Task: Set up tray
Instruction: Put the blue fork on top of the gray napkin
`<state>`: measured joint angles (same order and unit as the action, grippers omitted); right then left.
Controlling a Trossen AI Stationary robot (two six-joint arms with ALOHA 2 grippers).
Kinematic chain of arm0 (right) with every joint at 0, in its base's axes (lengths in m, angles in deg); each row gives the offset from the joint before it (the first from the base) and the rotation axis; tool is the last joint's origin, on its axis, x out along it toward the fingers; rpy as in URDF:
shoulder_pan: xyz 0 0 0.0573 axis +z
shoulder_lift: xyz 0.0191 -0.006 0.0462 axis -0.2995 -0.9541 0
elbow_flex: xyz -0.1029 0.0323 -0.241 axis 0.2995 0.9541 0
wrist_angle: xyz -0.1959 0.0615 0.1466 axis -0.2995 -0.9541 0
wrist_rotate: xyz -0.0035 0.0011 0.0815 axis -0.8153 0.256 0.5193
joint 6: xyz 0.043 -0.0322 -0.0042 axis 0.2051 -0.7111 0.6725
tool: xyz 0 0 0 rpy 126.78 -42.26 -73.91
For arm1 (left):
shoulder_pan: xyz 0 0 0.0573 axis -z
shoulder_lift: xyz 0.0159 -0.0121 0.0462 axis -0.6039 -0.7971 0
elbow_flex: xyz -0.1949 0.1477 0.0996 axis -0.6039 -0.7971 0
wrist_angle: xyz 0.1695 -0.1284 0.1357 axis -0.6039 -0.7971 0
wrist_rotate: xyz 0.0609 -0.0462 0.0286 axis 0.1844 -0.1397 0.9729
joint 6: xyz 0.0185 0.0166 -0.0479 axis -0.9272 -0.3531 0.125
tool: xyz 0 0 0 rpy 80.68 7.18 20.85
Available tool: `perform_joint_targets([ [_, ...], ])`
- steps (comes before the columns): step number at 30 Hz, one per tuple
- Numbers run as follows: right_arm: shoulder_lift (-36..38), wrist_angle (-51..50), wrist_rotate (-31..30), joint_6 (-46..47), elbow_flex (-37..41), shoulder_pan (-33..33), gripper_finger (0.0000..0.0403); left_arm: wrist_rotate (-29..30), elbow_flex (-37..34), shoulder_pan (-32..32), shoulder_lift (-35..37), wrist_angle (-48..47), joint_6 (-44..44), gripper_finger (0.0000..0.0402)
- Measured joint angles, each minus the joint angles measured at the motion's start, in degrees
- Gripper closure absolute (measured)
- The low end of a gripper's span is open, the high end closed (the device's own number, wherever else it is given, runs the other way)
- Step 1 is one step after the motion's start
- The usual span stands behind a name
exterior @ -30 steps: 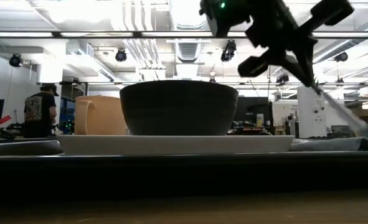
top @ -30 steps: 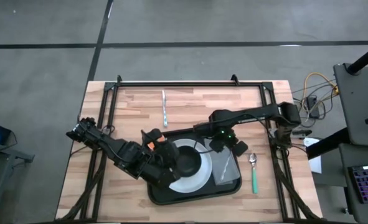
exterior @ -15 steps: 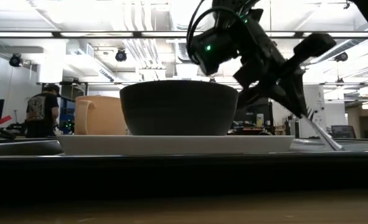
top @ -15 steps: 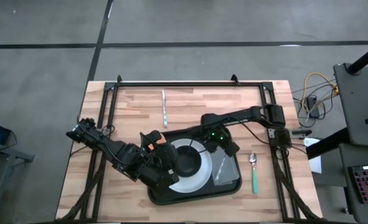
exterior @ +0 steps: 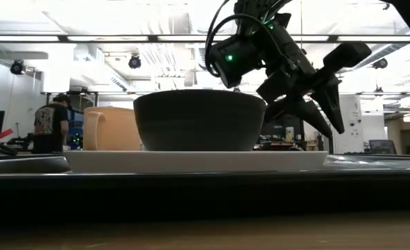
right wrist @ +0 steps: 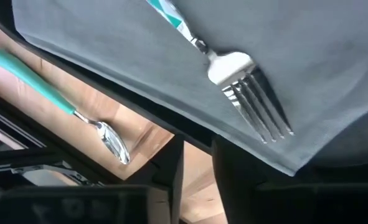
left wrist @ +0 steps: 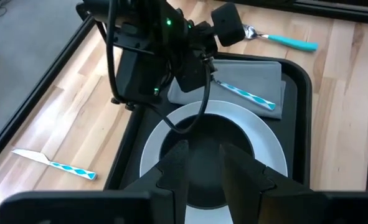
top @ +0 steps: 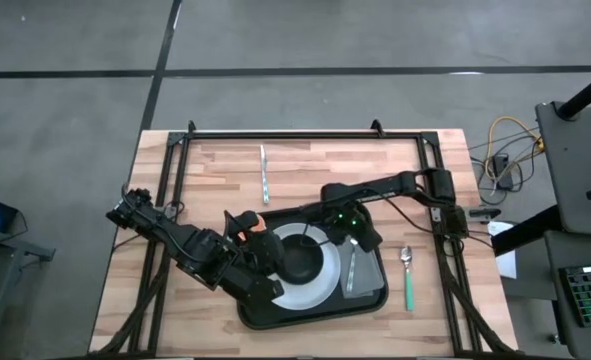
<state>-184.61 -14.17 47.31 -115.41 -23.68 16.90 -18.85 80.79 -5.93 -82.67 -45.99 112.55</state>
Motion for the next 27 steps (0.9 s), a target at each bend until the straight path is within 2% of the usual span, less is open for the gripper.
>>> perform_joint_targets([
  [4,0.9,-0.7,-0.3,2.3,-1.4,0.0,0.0305,0.0,0.0,0.0,0.1,0.0,-0.5,0.0331],
  [8,3.6,-1.2,0.7,15.2,-2.4,0.0,0.0293,0.0,0.0,0.0,0.1,0.0,-0.7,0.0331],
  [12,13.1,12.7,1.4,36.6,1.5,1.4,0.0298,0.0,0.0,0.0,0.1,-0.1,-1.1,0.0331],
  [14,19.7,21.6,-2.5,48.9,5.3,3.4,0.0308,0.1,0.0,0.0,0.1,0.0,-1.1,0.0331],
  [17,28.7,30.6,-11.8,69.7,12.1,7.0,0.0325,1.2,0.0,0.0,0.3,0.0,0.7,0.0331],
  [21,37.8,37.2,-18.6,93.3,20.6,10.8,0.0344,3.6,0.0,0.0,1.3,-0.1,2.9,0.0331],
  [24,42.0,38.7,-23.4,107.1,27.0,14.0,0.0354,4.3,0.0,0.0,2.0,-0.1,3.0,0.0331],
  [27,43.8,40.6,-25.2,118.1,33.9,17.3,0.0359,4.3,0.0,0.0,2.5,-0.1,3.0,0.0331],
])
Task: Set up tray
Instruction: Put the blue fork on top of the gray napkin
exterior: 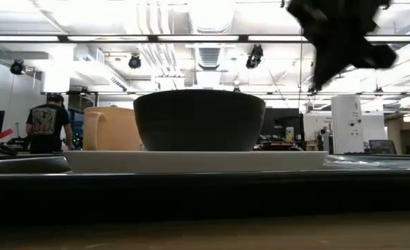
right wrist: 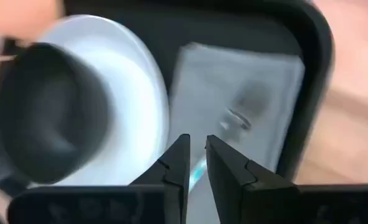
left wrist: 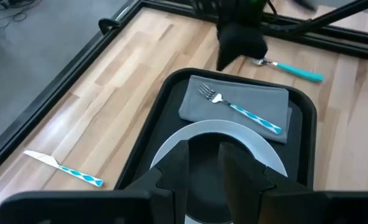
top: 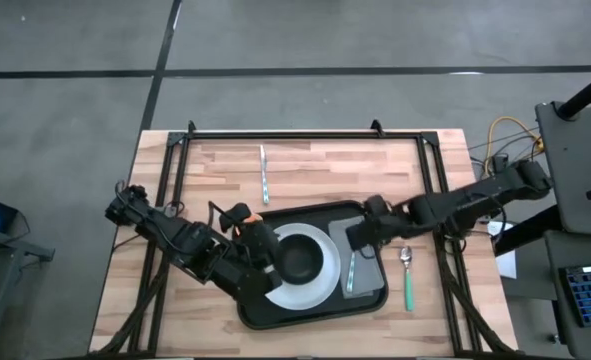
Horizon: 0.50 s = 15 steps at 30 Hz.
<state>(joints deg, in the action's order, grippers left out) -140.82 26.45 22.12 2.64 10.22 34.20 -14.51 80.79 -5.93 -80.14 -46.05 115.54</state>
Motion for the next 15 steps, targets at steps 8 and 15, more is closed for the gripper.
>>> perform_joint_targets([
  [8,-1.5,13.3,-0.2,12.0,10.2,5.7,0.0382,2.4,0.0,-0.1,1.9,-0.1,-0.1,0.0331],
  [15,-5.0,13.2,2.4,14.5,10.1,7.7,0.0394,2.9,0.0,-0.2,3.6,-1.3,-0.1,0.0331],
])
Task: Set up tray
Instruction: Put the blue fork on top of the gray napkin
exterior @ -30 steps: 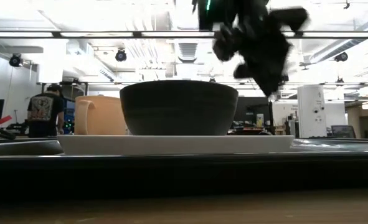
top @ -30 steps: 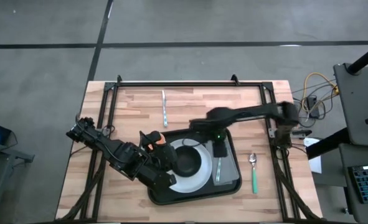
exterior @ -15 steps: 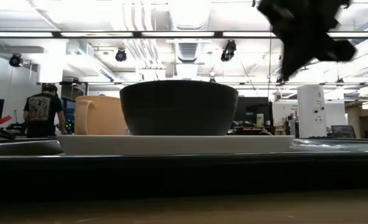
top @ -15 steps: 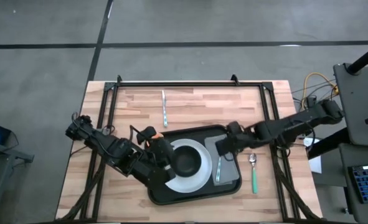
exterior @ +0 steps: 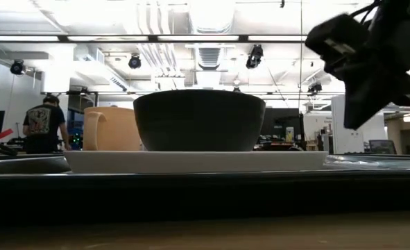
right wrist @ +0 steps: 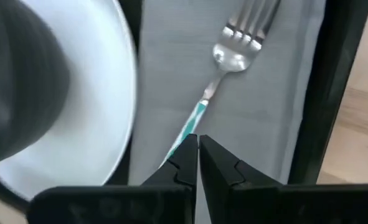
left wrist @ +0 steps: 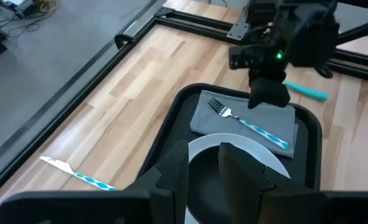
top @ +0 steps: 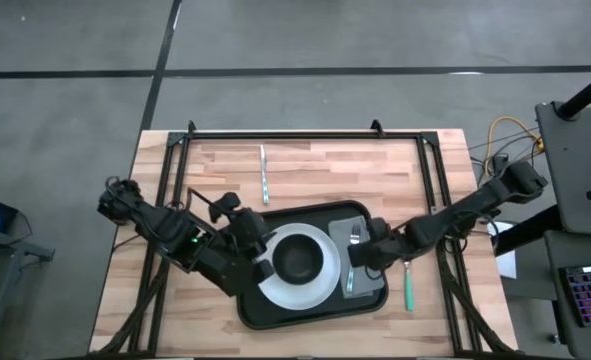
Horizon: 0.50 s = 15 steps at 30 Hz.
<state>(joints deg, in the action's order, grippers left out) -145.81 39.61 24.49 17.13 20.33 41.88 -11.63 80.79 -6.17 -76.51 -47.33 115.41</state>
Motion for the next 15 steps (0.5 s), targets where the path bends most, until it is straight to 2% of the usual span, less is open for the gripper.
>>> perform_joint_targets([
  [10,-6.1,0.4,0.0,-0.7,0.0,0.3,0.0394,0.2,0.0,0.2,0.6,-0.2,0.0,0.0331],
  [15,-8.4,4.0,0.1,-2.8,0.0,-1.0,0.0394,0.2,0.0,0.2,0.6,-0.2,0.0,0.0331],
])
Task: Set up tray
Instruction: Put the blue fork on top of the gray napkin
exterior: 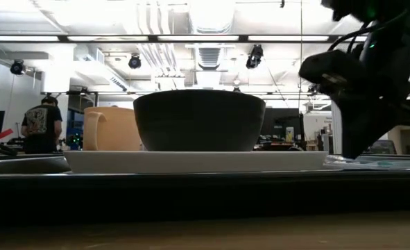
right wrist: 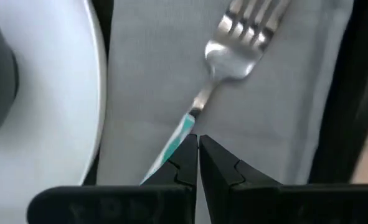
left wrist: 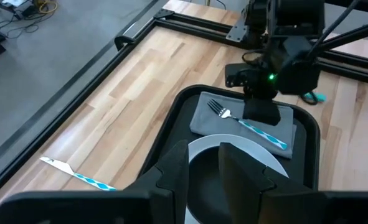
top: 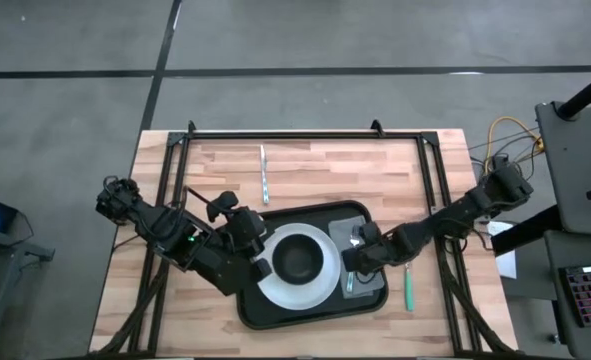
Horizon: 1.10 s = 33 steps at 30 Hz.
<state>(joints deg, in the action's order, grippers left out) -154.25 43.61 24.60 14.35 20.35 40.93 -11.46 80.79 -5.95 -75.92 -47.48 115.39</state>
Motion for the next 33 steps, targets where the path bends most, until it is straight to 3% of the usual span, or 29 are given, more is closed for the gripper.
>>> perform_joint_targets([
  [33,-2.7,6.2,-0.1,-9.3,0.0,-5.3,0.0394,-0.7,0.0,1.4,0.0,-0.1,0.0,0.0331],
])
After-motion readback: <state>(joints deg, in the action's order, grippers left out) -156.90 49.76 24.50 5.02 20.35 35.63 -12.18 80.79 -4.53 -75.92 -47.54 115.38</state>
